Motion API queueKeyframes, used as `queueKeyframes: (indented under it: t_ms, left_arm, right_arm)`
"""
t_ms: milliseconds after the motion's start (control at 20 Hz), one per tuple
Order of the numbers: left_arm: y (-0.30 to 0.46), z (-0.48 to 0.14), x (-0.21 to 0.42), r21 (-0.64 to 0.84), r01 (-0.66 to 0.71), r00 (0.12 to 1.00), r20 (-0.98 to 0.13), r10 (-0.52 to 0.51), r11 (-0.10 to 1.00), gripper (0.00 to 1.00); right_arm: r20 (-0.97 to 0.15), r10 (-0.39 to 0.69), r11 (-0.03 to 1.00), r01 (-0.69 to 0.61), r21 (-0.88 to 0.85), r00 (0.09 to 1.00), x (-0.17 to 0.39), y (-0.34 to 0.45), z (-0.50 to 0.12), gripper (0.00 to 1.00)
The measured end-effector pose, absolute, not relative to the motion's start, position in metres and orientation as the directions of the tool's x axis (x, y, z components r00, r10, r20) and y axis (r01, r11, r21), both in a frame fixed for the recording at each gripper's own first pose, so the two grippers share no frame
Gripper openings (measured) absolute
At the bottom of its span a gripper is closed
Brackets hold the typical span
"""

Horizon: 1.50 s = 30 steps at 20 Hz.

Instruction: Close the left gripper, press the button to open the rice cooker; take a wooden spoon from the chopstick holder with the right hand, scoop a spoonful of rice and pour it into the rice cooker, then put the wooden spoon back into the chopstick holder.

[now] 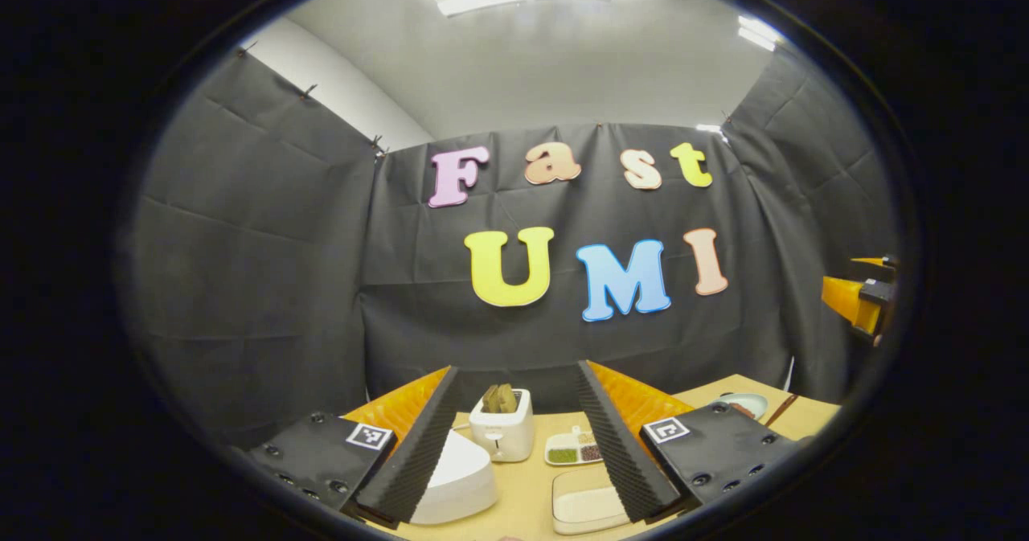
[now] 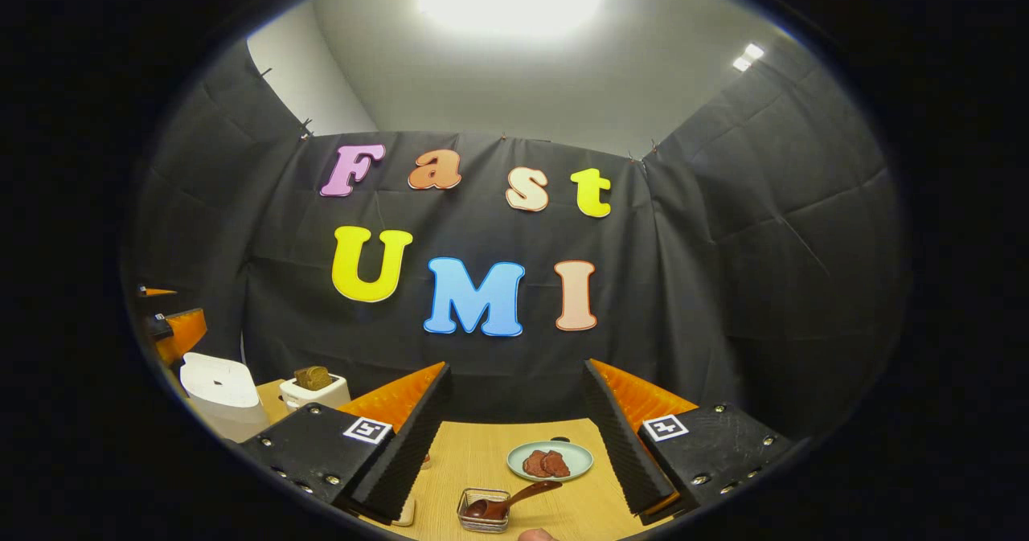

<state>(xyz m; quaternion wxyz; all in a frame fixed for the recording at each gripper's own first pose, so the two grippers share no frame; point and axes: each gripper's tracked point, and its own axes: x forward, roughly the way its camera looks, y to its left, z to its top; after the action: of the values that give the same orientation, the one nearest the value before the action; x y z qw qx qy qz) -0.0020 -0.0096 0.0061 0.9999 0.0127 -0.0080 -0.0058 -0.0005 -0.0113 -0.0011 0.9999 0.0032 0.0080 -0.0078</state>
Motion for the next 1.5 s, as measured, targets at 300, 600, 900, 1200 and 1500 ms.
queueKeyframes:
  t_ms: [300, 600, 900, 1200, 1500]
  left_arm:
    - [-0.007, 0.007, -0.009, 0.025, -0.001, 1.0, 0.016, 0.0, 1.0, 0.98]
    - [-0.002, 0.005, -0.012, 0.019, -0.014, 1.0, 0.007, 0.014, 1.0, 0.98]
    - [0.001, 0.007, -0.016, 0.021, -0.027, 1.0, 0.007, 0.027, 0.999, 0.98]
    - [0.001, 0.006, -0.019, 0.029, -0.024, 1.0, 0.003, 0.024, 0.999, 0.98]
    - [0.005, 0.001, -0.017, 0.027, -0.01, 1.0, -0.019, 0.011, 1.0, 0.66]
  right_arm:
    - [-0.006, -0.009, 1.0, 0.009, 0.01, 1.0, -0.002, -0.01, 0.003, 0.98]
    - [-0.01, -0.005, 1.0, 0.005, 0.015, 1.0, -0.002, -0.009, 0.002, 0.98]
    - [-0.011, -0.004, 1.0, 0.004, 0.019, 1.0, -0.004, -0.01, 0.002, 0.98]
    - [-0.017, 0.004, 1.0, -0.003, 0.017, 1.0, -0.005, -0.01, -0.001, 0.98]
    - [-0.02, 0.021, 1.0, -0.021, 0.011, 1.0, -0.003, -0.002, -0.001, 0.98]
